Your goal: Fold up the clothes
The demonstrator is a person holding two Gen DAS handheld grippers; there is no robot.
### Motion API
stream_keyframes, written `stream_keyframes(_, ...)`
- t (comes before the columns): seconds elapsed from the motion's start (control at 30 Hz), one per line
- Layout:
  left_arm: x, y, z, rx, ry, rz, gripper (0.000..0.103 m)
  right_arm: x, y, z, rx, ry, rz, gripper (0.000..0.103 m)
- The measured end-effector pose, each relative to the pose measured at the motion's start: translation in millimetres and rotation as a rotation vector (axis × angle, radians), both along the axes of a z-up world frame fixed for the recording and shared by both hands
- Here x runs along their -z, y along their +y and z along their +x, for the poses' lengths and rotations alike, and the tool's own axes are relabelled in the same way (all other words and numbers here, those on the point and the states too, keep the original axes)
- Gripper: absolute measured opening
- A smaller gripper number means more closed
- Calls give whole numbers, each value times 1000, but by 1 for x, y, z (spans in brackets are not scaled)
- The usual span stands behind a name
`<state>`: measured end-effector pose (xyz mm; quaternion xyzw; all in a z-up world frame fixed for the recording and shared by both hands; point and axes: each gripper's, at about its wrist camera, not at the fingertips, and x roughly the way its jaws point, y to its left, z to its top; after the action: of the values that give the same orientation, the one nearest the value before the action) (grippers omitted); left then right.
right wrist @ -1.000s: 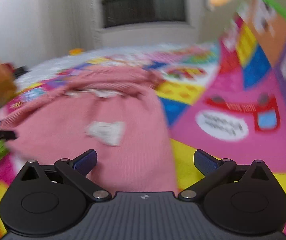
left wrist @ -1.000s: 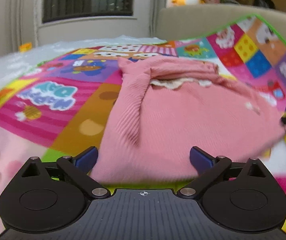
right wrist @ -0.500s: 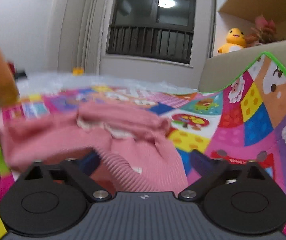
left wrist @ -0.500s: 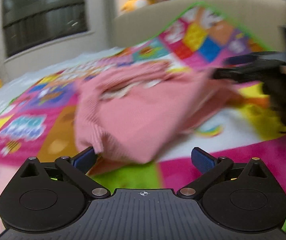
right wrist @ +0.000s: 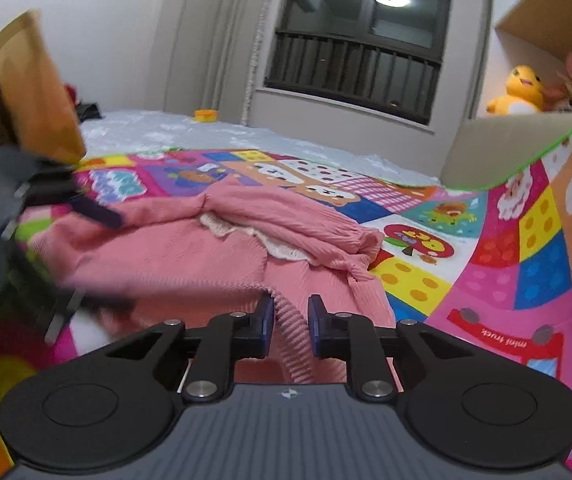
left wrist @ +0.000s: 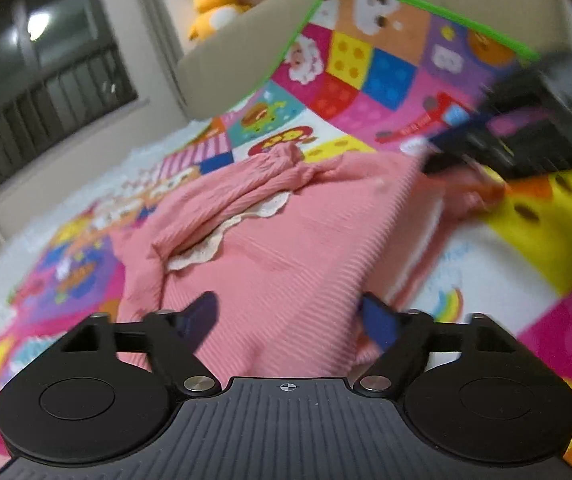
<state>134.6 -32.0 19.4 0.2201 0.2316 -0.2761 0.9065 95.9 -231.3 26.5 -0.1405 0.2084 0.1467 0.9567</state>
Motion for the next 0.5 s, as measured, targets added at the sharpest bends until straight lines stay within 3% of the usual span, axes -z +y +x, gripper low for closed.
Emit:
stream_keyframes(0.07,-2,7,3,4,27,-37,88,6,-2,-6,-6,12,-29,18)
stream_keyframes(0.17,7,18,-11,65,80,-26,92,18,-10,-11,10,54,-48,22)
stream_keyframes(0.27,19,30,-30,147,177,-22,95,20,-22,-13,14,85,29,41)
stream_keyframes(0.33,29,39,-44,158,220,-22,97,17,-29,-15,9,94,92,64)
stream_keyframes(0.37,32,44,-51,158,232,-31,98,13,-30,-16,-2,87,126,67)
stream_keyframes(0.5,24,68,-57,122,293,-190,98,-1,-26,-11,-40,62,243,74)
